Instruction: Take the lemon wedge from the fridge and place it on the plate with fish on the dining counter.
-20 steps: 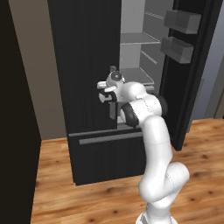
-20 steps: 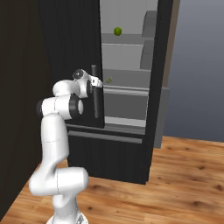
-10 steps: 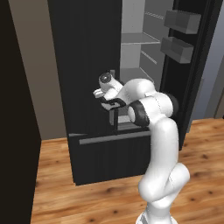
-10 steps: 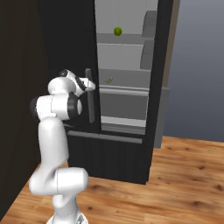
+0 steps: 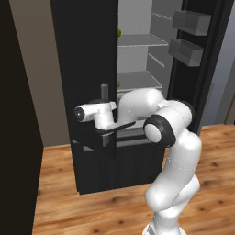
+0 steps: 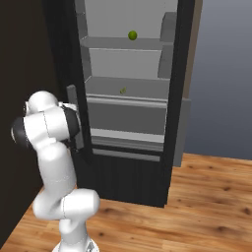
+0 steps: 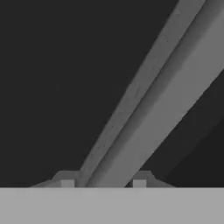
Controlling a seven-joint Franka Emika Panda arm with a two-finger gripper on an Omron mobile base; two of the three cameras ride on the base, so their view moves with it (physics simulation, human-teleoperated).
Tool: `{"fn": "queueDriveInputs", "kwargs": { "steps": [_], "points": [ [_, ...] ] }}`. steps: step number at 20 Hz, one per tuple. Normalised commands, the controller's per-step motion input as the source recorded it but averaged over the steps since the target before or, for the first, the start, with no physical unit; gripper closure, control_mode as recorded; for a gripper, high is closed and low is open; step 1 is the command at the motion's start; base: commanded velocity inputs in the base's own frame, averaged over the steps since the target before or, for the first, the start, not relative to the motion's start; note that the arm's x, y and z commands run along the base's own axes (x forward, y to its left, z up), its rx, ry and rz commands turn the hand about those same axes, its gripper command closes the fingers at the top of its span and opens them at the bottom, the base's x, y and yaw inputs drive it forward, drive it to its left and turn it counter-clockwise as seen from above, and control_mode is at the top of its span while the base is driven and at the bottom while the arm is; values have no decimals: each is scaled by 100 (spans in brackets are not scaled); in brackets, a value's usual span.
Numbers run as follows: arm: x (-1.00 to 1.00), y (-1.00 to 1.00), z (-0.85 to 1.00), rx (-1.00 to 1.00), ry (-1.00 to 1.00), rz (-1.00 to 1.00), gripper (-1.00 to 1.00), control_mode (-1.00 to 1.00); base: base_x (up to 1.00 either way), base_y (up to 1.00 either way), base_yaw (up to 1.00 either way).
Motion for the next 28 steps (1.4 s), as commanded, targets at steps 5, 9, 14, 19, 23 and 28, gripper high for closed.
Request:
{"fn": "queueDriveInputs", "kwargs": {
  "steps": [5,9,14,19,23,28],
  "points": [
    [-53,63,100,-12,-28,-7,100,-100,0,0,0],
    [-1,20,49,-2,3,-3,100,-100,0,0,0],
    [-20,25,40,0,0,-1,-100,-100,0,0,0],
    [-75,65,100,1,0,-4,-100,-100,0,0,0],
    [-97,40,100,2,0,-5,-100,-100,0,0,0],
    [-100,-49,100,22,1,-3,-100,-100,0,0,0]
  ]
}}
